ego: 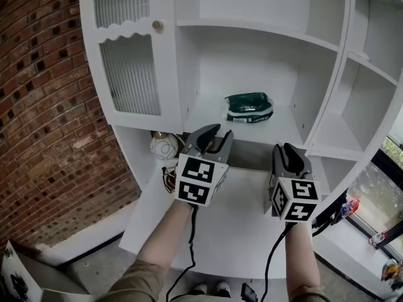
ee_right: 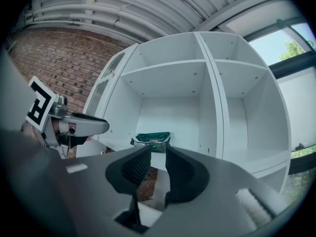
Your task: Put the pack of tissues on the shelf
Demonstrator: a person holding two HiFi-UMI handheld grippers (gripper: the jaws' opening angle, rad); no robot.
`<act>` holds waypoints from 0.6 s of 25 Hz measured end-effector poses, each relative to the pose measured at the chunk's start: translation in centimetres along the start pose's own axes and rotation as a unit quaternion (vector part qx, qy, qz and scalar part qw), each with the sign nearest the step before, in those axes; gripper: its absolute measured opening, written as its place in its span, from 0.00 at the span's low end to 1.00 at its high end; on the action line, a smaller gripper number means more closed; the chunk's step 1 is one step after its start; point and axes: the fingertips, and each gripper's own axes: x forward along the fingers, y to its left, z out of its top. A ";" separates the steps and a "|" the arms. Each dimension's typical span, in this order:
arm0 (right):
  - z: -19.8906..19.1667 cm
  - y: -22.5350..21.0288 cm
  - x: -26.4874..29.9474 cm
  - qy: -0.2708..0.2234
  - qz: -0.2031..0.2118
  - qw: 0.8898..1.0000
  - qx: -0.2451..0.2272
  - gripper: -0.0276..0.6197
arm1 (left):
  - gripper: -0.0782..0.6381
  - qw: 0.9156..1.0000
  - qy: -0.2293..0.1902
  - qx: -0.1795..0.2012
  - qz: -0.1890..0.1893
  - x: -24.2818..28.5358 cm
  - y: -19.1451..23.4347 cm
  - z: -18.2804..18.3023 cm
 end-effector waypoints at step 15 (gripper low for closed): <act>-2.0 2.3 -4.5 0.007 0.015 0.999 0.029 0.06 | 0.19 0.999 -0.005 -0.034 -0.017 -4.4 -3.9 -1.9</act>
